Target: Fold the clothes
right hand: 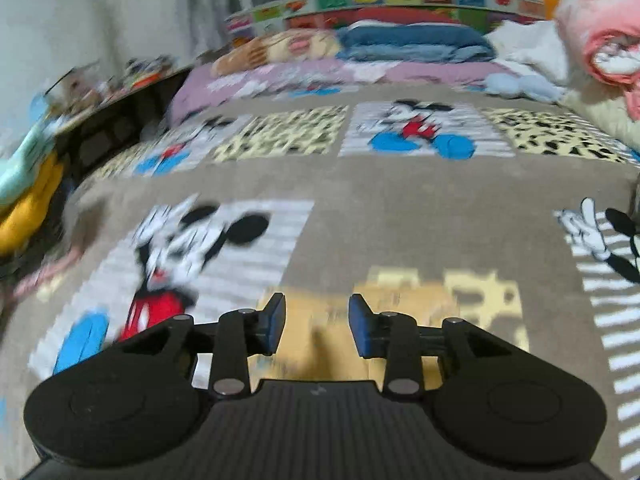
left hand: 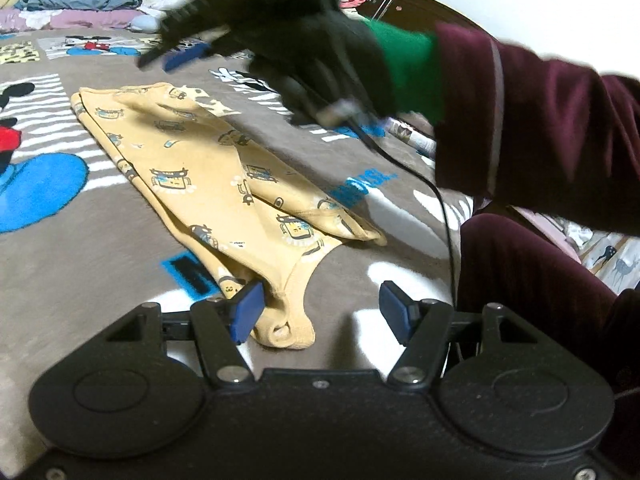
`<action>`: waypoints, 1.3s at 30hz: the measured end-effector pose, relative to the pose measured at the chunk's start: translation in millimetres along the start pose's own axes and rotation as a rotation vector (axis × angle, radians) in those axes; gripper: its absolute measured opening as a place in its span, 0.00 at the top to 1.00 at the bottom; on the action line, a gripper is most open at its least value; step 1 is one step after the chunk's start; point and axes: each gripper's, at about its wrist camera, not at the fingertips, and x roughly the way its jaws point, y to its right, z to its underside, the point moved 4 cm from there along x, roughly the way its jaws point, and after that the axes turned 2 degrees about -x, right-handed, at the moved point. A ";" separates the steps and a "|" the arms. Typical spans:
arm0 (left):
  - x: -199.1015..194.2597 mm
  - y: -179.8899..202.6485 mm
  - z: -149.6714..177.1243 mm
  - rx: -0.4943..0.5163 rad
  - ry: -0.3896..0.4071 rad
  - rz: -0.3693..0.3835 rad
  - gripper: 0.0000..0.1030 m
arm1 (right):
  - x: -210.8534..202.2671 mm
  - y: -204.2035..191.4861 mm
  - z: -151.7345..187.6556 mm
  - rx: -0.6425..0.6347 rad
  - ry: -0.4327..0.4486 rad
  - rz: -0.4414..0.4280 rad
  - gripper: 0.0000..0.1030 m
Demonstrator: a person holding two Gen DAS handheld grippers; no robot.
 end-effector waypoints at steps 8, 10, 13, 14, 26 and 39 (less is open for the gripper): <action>-14.1 -35.5 -10.2 -0.172 0.106 -0.216 0.37 | -54.2 37.9 56.3 0.096 0.005 -0.038 0.66; -9.7 -43.1 -12.6 -0.223 0.110 -0.247 0.37 | -63.7 44.6 73.6 0.101 0.009 -0.057 0.65; -2.2 -48.1 -17.1 -0.256 0.116 -0.279 0.37 | -70.2 46.5 95.3 0.081 0.009 -0.078 0.65; -1.5 -49.8 -19.0 -0.267 0.119 -0.289 0.37 | -71.1 46.5 100.4 0.075 0.011 -0.087 0.65; 2.4 -70.0 -61.9 -0.330 0.197 -0.406 0.37 | -59.4 86.8 99.5 0.215 0.073 -0.298 0.60; 60.8 -164.7 -155.1 -0.222 0.152 -0.520 0.64 | 6.7 141.5 37.1 0.407 0.033 -0.375 0.53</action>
